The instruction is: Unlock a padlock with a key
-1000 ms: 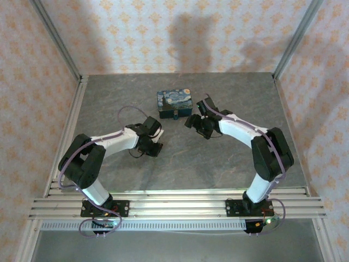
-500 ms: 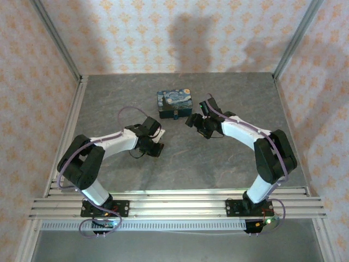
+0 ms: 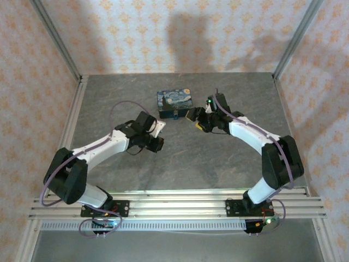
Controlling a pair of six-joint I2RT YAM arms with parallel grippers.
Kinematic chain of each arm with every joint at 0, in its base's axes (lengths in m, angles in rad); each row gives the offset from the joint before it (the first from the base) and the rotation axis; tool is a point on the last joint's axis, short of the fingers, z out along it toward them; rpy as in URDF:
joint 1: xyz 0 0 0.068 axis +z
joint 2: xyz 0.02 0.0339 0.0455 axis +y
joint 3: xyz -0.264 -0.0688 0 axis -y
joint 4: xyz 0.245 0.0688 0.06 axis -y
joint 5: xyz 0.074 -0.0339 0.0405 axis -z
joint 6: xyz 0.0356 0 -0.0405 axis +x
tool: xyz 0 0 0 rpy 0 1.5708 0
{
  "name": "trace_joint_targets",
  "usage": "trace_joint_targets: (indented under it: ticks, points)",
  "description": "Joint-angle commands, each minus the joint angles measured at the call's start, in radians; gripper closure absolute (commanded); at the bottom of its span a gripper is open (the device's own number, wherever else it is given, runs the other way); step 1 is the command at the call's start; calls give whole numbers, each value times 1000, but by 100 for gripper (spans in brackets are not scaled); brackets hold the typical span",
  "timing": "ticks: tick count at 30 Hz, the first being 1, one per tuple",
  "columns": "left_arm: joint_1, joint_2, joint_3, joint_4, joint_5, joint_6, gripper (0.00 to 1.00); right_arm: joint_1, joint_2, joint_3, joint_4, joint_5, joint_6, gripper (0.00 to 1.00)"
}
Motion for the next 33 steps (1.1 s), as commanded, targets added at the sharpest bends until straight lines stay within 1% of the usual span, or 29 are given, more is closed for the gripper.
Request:
trace_joint_targets:
  ticks: [1, 4, 7, 8, 10, 15, 19, 23, 27, 33]
  points:
    - [37, -80, 110, -42, 94, 50, 100, 2, -67, 79, 23, -115, -82, 37]
    - [62, -105, 193, -57, 152, 77, 100, 2, -96, 120, 46, -194, -101, 40]
    - [87, -102, 275, -84, 196, 103, 100, 2, -124, 151, 79, -267, -107, 54]
    - [96, -100, 295, -87, 214, 105, 100, 3, -130, 157, 95, -290, -108, 57]
    - [116, -100, 326, -74, 273, 102, 100, 4, -141, 178, 112, -329, -115, 60]
    - [128, -98, 372, -24, 380, 75, 100, 24, -142, 237, 93, -383, -142, 60]
    - [128, -79, 400, 17, 443, 18, 100, 66, -124, 282, 53, -409, -176, 60]
    - [128, -70, 416, 35, 469, -10, 100, 99, -114, 290, 18, -408, -221, 58]
    - [127, -66, 413, 56, 487, -33, 100, 102, -117, 270, 25, -409, -223, 58]
    - [127, -83, 403, 68, 484, -40, 100, 102, -114, 268, 16, -419, -226, 59]
